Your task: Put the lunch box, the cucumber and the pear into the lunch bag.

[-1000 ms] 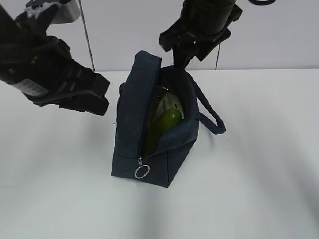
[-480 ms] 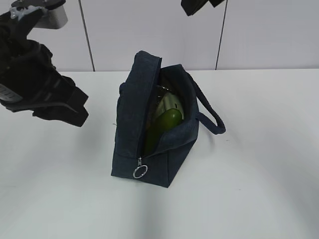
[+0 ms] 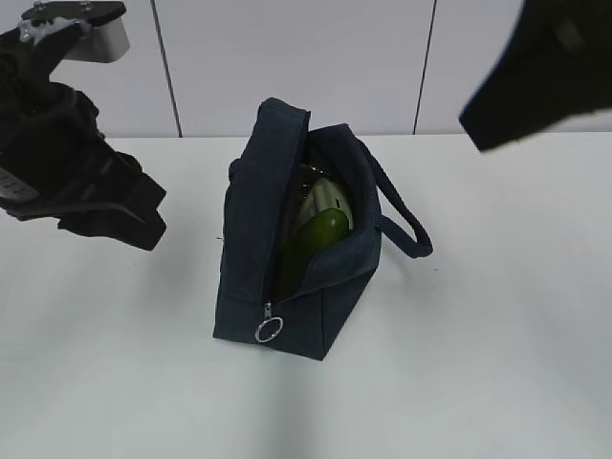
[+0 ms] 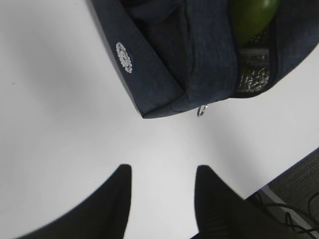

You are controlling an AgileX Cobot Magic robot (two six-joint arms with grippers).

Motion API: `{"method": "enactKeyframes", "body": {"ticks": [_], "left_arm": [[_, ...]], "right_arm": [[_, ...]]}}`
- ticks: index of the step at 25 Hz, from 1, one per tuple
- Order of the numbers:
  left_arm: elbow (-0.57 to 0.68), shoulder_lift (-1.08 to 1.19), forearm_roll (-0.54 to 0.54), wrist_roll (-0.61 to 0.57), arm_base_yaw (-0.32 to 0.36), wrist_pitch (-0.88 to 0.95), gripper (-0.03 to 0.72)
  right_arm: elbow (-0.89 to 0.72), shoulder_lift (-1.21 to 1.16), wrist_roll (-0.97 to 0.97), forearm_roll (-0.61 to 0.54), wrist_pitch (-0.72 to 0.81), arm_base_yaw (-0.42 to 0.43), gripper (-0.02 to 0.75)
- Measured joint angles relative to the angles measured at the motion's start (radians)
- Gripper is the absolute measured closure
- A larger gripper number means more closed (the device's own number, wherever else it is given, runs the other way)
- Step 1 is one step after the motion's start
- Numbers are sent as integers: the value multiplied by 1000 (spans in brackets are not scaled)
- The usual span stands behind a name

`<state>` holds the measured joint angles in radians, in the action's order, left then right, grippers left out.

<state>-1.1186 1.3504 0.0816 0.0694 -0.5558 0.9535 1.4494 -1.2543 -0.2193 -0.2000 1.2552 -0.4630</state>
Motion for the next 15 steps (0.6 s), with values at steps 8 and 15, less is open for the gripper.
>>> {"method": "enactKeyframes", "body": {"ticks": [8,15], "left_arm": [[0,0,30,-113,-1,-53,432],[1,0,118,-247,-1,-131,432]], "right_arm": [[-455,278,-133,-192,-224,0,314],[-677,326,-270,-334,-393,0,314]]}}
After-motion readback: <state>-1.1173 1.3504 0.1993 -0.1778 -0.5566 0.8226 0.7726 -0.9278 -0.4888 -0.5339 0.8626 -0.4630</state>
